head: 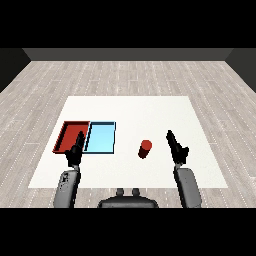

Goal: Pick the red can and put it in the red box

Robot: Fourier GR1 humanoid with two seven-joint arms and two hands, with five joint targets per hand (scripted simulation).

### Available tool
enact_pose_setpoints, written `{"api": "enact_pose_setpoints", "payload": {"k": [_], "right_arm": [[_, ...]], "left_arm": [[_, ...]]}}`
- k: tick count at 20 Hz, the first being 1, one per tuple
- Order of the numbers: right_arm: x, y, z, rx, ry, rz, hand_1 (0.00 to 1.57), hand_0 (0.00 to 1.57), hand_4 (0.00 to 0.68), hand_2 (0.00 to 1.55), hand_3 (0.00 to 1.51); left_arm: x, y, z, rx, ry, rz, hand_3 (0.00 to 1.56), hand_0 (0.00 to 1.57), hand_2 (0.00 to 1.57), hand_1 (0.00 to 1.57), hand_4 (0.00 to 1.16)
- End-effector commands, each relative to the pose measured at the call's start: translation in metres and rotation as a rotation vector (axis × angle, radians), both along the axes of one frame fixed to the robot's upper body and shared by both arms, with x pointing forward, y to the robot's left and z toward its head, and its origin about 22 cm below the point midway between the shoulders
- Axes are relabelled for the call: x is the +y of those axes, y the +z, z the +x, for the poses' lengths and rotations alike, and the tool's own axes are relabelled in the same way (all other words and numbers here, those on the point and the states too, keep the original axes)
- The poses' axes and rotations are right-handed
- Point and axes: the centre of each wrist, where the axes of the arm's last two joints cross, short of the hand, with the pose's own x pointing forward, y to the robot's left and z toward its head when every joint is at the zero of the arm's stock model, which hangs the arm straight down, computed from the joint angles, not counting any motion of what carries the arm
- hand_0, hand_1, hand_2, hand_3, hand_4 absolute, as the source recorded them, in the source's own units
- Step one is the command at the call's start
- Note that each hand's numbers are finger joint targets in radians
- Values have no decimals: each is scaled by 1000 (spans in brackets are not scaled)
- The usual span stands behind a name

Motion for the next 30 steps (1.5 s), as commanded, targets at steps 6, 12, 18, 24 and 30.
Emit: {"api": "enact_pose_setpoints", "payload": {"k": [6,12,18,24,30], "right_arm": [[-16,0,-49,29,-82,-8,0,0,0,0,0],[-6,-12,-48,-238,58,165,0,0,0,0,0],[-5,-6,-47,-252,64,143,0,0,0,0,0],[-15,-14,-47,-265,49,162,0,0,0,0,0],[5,-1,-24,-226,42,169,0,0,0,0,0]], "left_arm": [[14,-10,-1,25,-36,-7,0,0,0,0,0],[-11,1,14,-330,-65,-101,0,0,0,0,0],[-11,4,-10,-354,-54,-87,0,0,0,0,0],[12,-7,6,-365,-77,-83,0,0,0,0,0],[4,18,12,-370,-54,-69,0,0,0,0,0]]}}
